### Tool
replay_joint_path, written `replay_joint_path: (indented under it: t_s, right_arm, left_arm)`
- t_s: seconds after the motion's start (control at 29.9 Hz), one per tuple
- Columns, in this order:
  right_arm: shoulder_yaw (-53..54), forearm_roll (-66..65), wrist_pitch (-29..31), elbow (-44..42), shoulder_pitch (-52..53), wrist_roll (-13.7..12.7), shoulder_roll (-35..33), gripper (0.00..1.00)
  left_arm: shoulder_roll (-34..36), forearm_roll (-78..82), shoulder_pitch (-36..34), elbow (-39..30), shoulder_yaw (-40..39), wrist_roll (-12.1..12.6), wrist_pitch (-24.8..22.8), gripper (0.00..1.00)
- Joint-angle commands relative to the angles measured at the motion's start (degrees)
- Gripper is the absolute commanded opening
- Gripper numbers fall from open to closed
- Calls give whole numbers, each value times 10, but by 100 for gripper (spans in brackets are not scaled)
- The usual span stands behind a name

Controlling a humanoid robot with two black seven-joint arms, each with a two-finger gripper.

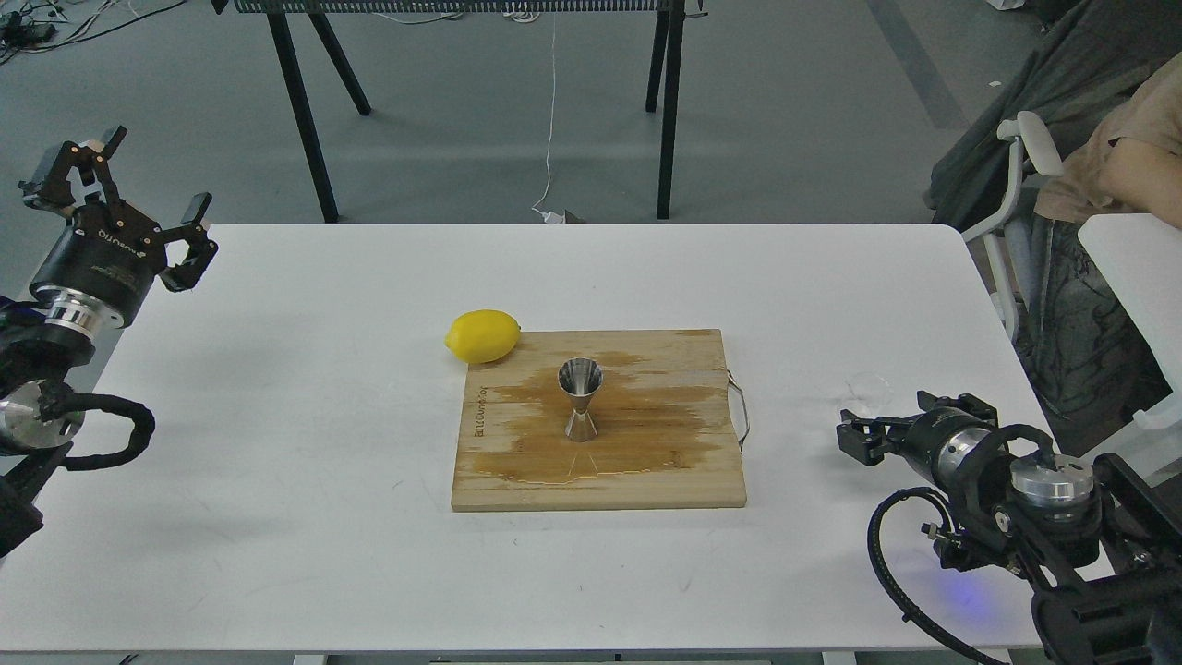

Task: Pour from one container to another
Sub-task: 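Move the right gripper to the small clear glass and grasp it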

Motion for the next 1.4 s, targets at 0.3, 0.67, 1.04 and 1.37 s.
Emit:
replay_joint_path:
  t_s: [0.3,0.67,1.04,1.37]
  right_arm:
    - [-11,-19,0,-50,32,-1,24,98]
    - [-12,-35,0,-71,48,-3,38,98]
    - [-11,-42,0,-79,49,-1,46,91]
    - [-9,-42,0,-85,54,1,46,91]
  left_arm:
    - [0,0,1,8,0,0,0,98]
    - [0,1,1,9,0,0,0,98]
    - [-3,1,1,18,1,0,0,98]
    - [-7,1,1,26,1,0,0,99]
